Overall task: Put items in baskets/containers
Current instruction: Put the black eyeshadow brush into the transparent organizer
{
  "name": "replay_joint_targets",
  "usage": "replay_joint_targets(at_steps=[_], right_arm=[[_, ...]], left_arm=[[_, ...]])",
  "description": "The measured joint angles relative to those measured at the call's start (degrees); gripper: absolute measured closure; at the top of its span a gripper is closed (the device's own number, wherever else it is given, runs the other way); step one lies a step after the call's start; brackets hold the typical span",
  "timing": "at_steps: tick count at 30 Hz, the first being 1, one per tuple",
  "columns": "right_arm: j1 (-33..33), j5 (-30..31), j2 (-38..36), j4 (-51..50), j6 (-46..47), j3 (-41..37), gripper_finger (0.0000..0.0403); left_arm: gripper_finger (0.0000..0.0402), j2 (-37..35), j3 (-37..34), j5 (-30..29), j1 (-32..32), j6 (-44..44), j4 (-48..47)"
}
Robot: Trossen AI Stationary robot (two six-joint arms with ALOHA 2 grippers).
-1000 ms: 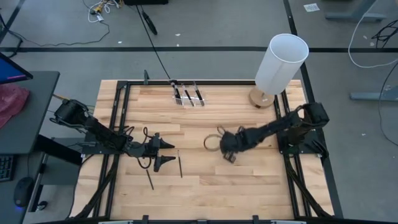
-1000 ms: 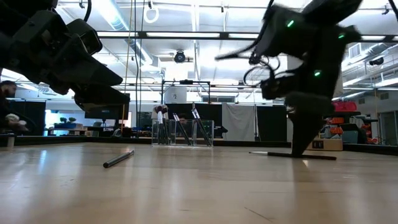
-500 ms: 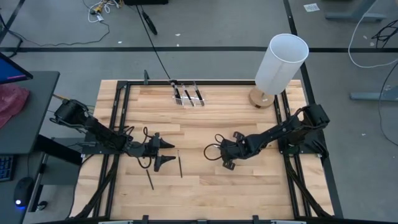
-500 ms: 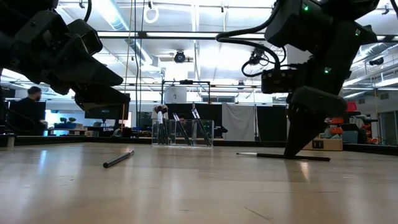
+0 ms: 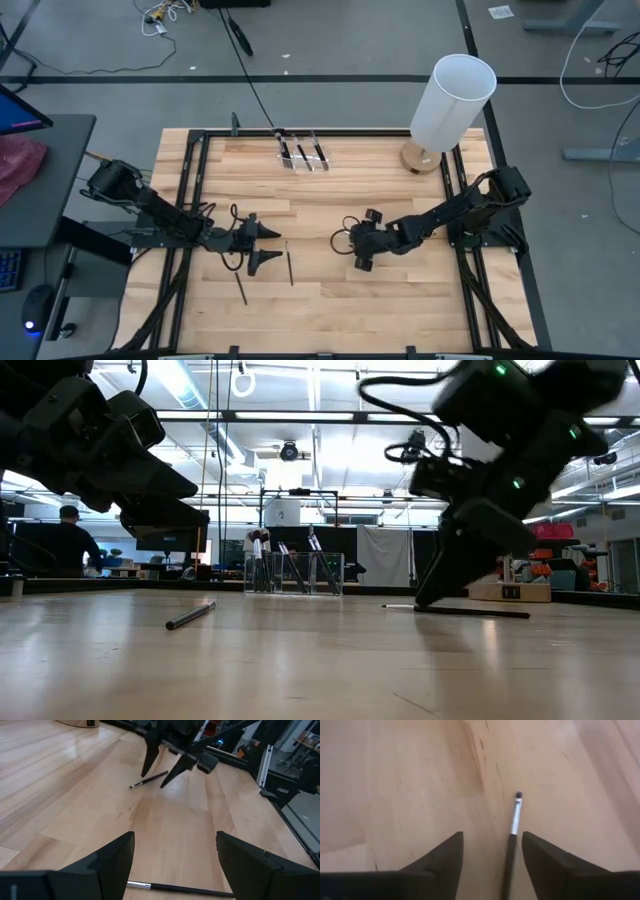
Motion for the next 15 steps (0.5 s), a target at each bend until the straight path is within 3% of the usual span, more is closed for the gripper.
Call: replay_joint_targets(at_steps=[8, 15], right_arm=[[-1.2, 2.8, 0.3, 28.2, 1.7, -17.1, 0.0196], [-1.4, 6.0, 6.9, 36.7, 2.3, -18.2, 0.0250]], left_arm=[[0.0120, 0.0, 0.0, 0.0, 0.0, 0.1, 0.0], [0.0120, 0.0, 0.0, -0.3, 0.0, 0.2, 0.1]])
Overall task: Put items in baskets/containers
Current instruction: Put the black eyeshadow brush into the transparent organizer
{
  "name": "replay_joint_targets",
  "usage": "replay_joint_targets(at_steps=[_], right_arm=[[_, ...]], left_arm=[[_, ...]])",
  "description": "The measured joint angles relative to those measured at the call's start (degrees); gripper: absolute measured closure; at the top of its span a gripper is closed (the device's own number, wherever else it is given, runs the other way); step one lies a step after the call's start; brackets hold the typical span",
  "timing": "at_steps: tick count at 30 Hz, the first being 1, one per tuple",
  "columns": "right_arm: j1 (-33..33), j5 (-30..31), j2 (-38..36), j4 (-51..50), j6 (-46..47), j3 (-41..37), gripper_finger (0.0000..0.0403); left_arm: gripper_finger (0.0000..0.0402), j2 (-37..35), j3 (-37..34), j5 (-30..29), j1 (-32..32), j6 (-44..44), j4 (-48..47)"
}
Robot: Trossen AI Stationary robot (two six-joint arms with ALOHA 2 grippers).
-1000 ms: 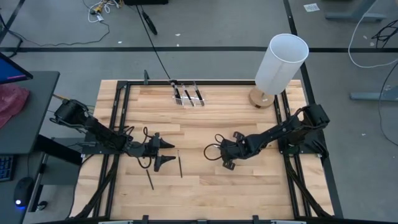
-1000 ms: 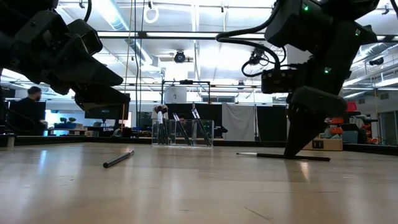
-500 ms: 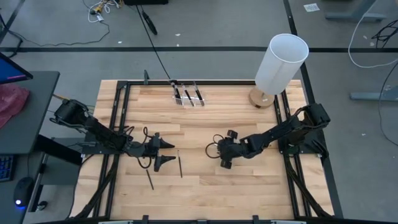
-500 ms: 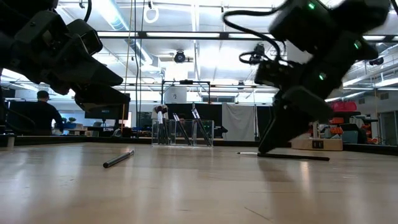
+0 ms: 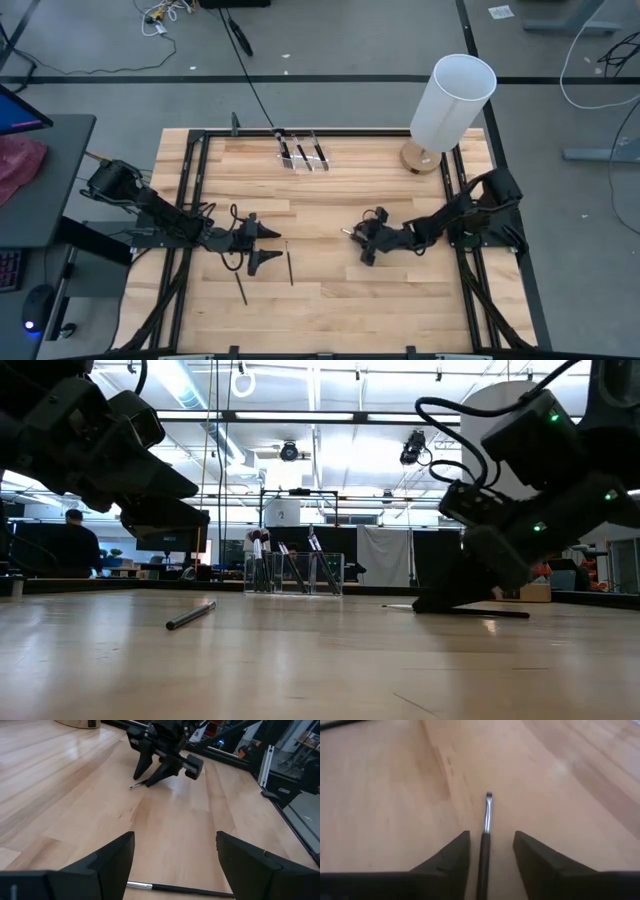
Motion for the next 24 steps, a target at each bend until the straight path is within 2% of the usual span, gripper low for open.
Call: replay_joint_targets(at_steps=[9, 15, 20, 24], right_arm=[[0.1, -0.5, 4.4, 7.3, 0.5, 0.1, 0.0384], [0.5, -1.3, 4.6, 10.5, 3.2, -1.2, 0.0392], [0.1, -1.8, 3.8, 10.2, 0.6, -1.3, 0.0393], [-0.9, -4.5, 4.6, 21.2, -4.3, -2.3, 0.0397]], left_arm=[[0.0120, 0.0, 0.0, -0.6, 0.0, 0.0, 0.1], [0.0120, 0.0, 0.0, -0.6, 0.0, 0.1, 0.2], [0.0120, 0.0, 0.0, -0.6, -0.1, 2.5, 1.3], [0.0120, 0.0, 2.6, -0.6, -0.2, 6.9, 1.7]])
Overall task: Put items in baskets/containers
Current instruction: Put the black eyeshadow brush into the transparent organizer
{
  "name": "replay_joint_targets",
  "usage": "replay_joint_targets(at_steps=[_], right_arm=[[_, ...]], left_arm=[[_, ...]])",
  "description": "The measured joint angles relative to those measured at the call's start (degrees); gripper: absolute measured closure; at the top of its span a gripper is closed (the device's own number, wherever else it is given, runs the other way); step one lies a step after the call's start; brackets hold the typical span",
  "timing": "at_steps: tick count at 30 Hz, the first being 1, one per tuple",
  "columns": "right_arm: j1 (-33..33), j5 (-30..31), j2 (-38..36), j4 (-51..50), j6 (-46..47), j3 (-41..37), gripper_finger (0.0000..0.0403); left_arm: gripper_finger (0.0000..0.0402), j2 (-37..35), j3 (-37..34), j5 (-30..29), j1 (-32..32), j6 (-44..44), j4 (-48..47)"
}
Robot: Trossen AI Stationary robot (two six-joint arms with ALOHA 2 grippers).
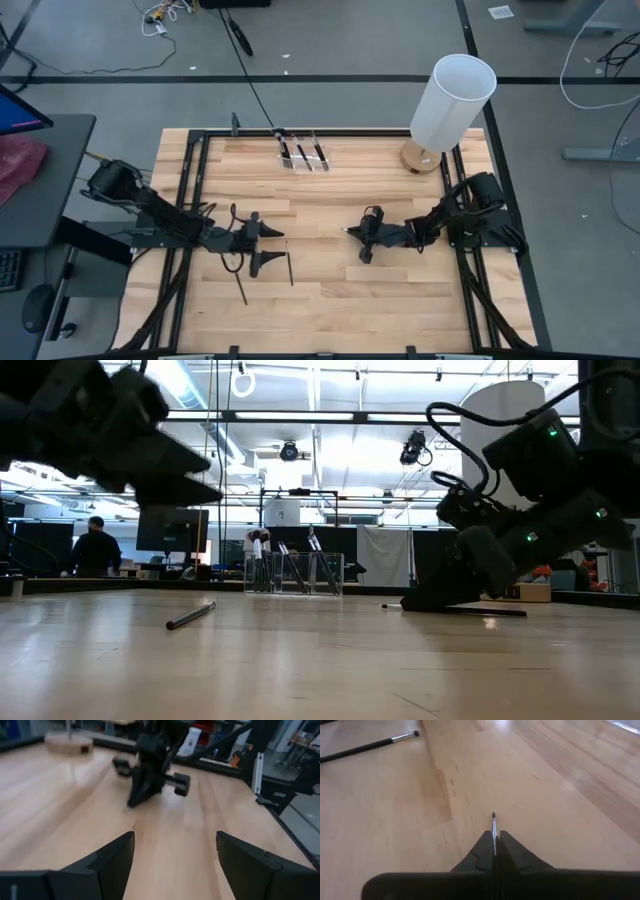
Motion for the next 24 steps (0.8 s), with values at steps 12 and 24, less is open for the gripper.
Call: replay_joint_targets(at_steps=[12, 24], right_arm=[[-1.0, -10.6, -0.1, 29.0, -6.5, 0.4, 0.0399], [-1.0, -21.5, -0.6, 33.7, -9.9, 6.8, 0.0398]], left_arm=[[0.0120, 0.0, 4.9, 0.0, 1.0, 7.7, -2.1], [0.0120, 11.5, 9.9, 8.1, 4.8, 12.0, 12.3]])
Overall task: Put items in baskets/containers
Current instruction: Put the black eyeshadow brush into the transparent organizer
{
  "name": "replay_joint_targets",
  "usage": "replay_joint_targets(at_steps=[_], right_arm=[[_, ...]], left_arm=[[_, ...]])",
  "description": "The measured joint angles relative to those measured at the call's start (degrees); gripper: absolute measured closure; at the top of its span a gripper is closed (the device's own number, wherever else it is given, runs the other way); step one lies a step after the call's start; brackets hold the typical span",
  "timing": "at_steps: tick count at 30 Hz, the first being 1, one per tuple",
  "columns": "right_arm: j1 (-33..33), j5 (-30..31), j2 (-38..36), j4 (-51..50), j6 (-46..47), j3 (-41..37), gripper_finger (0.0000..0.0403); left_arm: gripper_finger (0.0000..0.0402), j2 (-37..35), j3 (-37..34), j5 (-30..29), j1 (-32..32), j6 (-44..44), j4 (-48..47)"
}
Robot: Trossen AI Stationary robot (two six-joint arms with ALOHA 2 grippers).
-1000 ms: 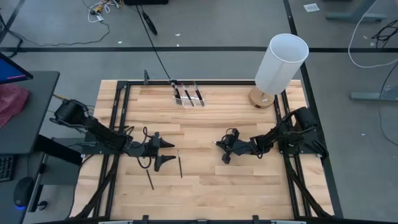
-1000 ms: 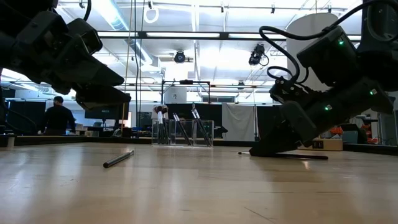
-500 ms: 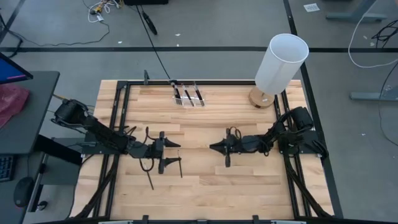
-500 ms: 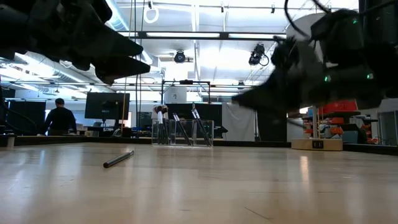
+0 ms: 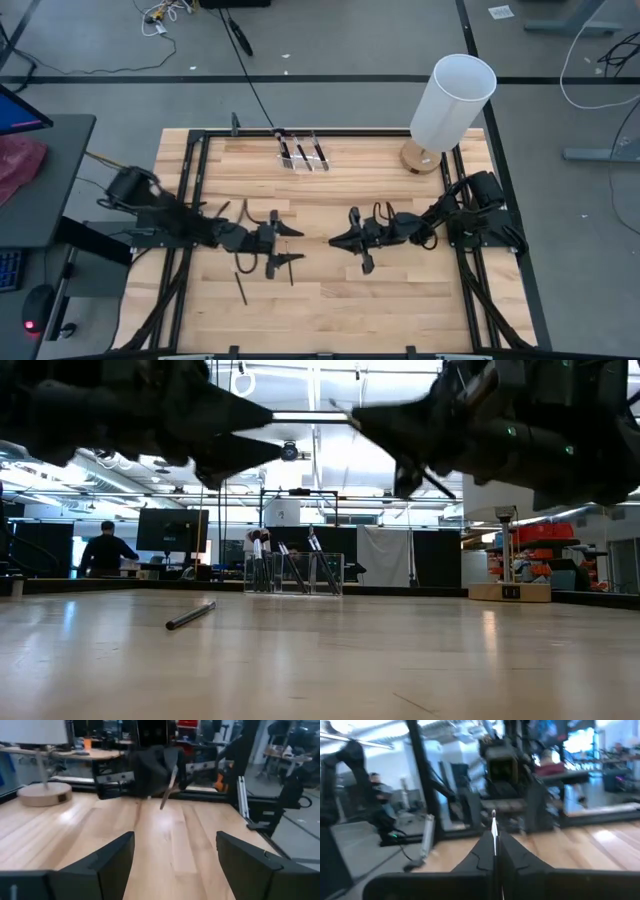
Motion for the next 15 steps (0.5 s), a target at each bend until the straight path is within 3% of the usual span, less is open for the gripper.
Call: replay_joint_targets(at_steps=[6, 15], right_arm=[[0.0, -1.4, 0.0, 0.0, -1.0, 1.7, 0.0397], [0.1, -2.5, -0.1, 0.0, -0.6, 1.7, 0.0395]], left_arm=[[0.0120, 9.5, 7.7, 1.3, 1.1, 3.2, 4.1], [0.0120, 11.4, 9.5, -0.1, 1.8, 7.7, 11.1]])
